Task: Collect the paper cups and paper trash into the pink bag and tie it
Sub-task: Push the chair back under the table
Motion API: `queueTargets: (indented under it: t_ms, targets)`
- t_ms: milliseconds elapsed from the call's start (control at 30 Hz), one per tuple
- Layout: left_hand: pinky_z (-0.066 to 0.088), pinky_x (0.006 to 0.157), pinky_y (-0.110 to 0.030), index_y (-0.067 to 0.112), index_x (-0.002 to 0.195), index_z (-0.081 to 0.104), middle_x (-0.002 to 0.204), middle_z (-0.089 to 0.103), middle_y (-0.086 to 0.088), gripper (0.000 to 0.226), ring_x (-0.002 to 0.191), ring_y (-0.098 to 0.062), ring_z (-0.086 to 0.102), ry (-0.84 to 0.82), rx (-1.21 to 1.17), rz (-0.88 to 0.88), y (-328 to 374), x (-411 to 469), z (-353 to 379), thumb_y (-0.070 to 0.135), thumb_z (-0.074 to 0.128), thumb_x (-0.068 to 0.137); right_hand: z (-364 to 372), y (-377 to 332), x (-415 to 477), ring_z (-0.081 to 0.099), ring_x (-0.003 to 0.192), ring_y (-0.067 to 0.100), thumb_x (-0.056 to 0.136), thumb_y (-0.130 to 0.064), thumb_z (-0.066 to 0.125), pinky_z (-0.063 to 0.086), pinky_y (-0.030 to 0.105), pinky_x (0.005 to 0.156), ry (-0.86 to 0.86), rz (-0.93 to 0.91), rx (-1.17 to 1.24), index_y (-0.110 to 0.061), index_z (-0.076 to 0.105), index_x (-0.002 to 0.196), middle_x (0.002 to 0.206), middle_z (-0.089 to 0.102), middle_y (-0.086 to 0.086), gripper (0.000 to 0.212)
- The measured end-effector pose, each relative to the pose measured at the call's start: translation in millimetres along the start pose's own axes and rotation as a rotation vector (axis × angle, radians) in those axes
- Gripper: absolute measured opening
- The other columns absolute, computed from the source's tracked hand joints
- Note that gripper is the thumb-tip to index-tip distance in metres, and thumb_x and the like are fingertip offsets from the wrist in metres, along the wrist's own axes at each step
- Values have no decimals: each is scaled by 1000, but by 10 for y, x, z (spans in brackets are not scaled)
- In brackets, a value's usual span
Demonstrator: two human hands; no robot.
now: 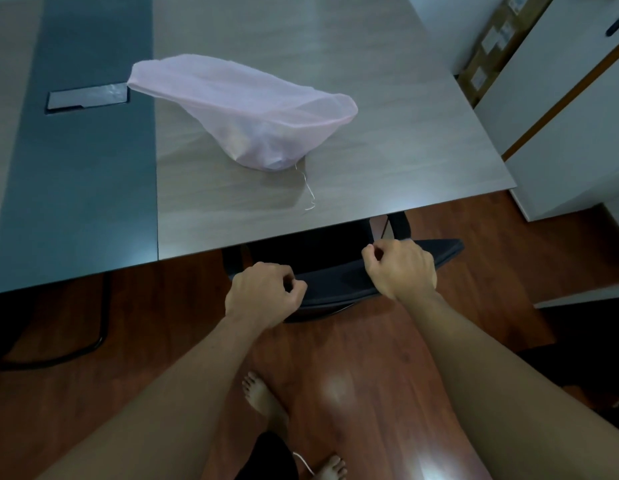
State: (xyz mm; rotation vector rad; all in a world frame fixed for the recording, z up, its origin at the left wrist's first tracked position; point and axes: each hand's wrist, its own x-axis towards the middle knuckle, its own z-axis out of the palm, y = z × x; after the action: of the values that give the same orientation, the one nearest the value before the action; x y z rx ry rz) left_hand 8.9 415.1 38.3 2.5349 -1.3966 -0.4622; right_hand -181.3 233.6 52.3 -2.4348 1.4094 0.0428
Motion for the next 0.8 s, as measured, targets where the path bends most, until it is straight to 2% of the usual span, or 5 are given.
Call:
queueTargets:
  t_ms: [233, 433, 600, 767, 800]
  targets:
    - [58, 70, -35, 31, 85, 76, 75, 69, 12, 47, 74, -13, 65, 1, 9, -10, -73, 345, -74, 59, 38, 85, -22, -104, 341, 57, 63, 26, 103, -47, 44, 49, 39, 66, 9, 11, 7, -24, 69, 73, 63, 60, -1, 46]
    - [54, 61, -30, 32, 84, 74, 70, 67, 12, 46, 66, -10, 61, 6, 4, -10, -187, 551, -97, 60, 38, 84, 37, -162, 510, 60, 68, 26, 102, -48, 42, 44, 38, 68, 19, 26, 16, -25, 68, 74, 65, 61, -3, 45]
    - [54, 62, -30, 29, 80, 73, 68, 66, 11, 43, 67, -12, 61, 13, 6, 6, -215, 582, -86, 58, 41, 85, 55, -171, 538, 59, 64, 24, 101, -48, 42, 44, 38, 65, 12, 31, 21, -25, 66, 71, 63, 61, -3, 45]
    - [52, 61, -29, 27, 79, 71, 67, 65, 10, 40, 64, -11, 60, -2, 2, 6, -218, 578, -99, 56, 45, 86, 36, -190, 523, 67, 85, 32, 104, -48, 46, 41, 39, 73, 8, 38, 12, -24, 79, 97, 80, 72, 0, 42]
    - [51, 61, -30, 27, 79, 70, 68, 66, 10, 39, 66, -11, 60, -8, -1, 1, -219, 580, -104, 56, 46, 86, 27, -195, 521, 68, 87, 32, 104, -49, 45, 41, 39, 73, -4, 41, 7, -26, 80, 97, 80, 72, -1, 42]
